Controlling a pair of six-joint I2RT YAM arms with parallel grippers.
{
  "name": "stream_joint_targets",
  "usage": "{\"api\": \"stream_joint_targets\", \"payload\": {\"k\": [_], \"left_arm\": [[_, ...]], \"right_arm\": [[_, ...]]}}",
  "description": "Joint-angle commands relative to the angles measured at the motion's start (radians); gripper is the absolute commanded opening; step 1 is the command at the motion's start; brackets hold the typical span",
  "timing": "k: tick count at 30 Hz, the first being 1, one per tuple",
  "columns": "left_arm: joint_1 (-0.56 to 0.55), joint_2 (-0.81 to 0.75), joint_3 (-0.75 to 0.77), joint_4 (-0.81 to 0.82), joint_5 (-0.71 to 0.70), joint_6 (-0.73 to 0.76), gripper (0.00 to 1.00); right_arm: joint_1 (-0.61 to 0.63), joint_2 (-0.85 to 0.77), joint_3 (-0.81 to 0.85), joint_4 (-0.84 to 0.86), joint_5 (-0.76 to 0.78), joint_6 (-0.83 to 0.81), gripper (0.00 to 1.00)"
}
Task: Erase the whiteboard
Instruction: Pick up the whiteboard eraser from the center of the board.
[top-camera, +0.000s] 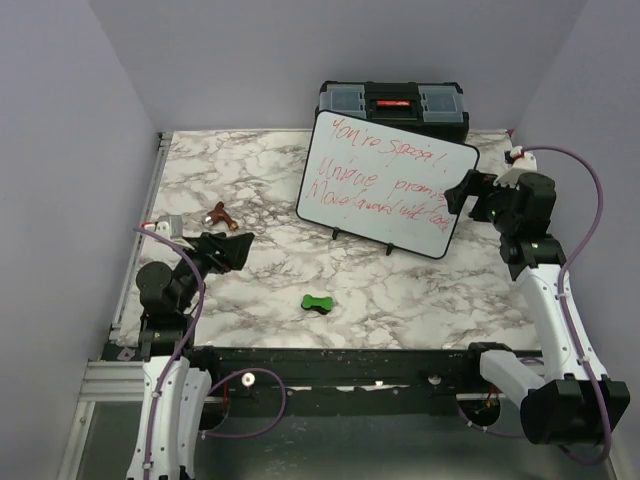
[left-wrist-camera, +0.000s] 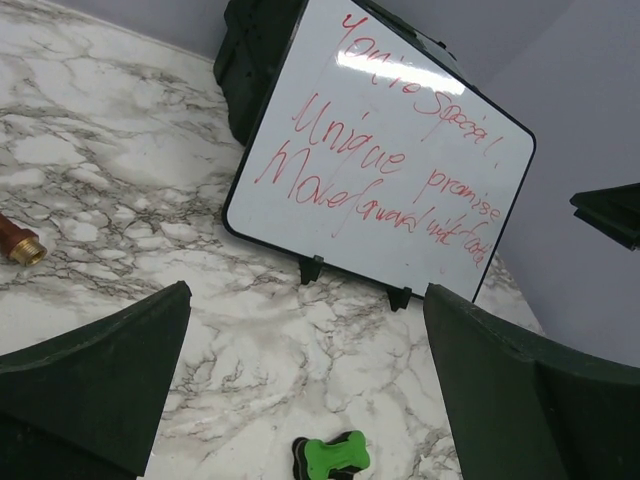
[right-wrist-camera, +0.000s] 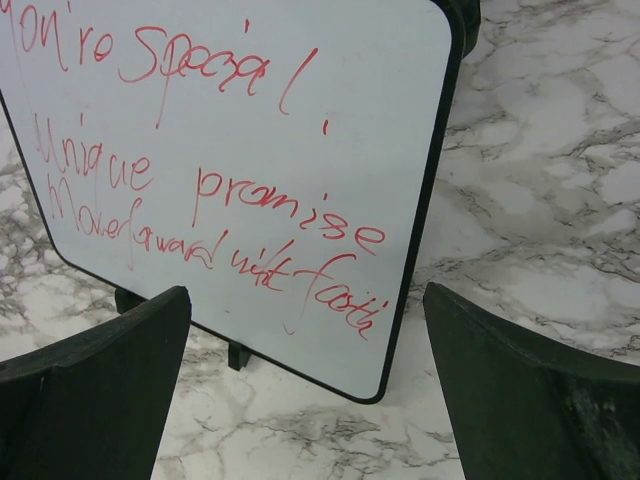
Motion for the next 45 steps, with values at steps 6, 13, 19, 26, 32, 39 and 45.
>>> {"api": "stream_joint_targets", "payload": {"k": [6, 13, 19, 26, 32, 39, 45], "left_arm": [[0.005, 0.049, 0.071, 0.022, 0.097, 0.022, 0.98], [0.002, 0.119, 0.128, 0.049, 0.149, 0.032, 0.99], [0.003, 0.194, 0.134, 0.049, 0.215, 0.012, 0.99], [-0.001, 0.224, 0.137, 0.032, 0.251, -0.011, 0.99], [-0.020, 0.244, 0.127, 0.064, 0.254, -0.058, 0.99], [-0.090, 0.326, 0.168, 0.013, 0.210, -0.037, 0.99], [-0.452, 0.442, 0.359, -0.358, -0.298, 0.138, 0.99]], "right_arm": [[-0.003, 0.026, -0.009, 0.006, -0.297, -0.287, 1.00], [-0.054, 0.195, 0.094, -0.178, -0.473, -0.400, 1.00], [-0.401, 0.277, 0.072, -0.045, -0.877, -0.243, 1.00], [-0.404, 0.392, 0.055, 0.039, -0.851, -0.251, 1.00], [-0.388, 0.480, 0.123, 0.063, -0.857, -0.278, 1.00], [-0.317, 0.496, 0.099, 0.159, -0.806, -0.241, 1.00], [-0.310, 0.469, 0.057, 0.156, -0.794, -0.236, 1.00]]}}
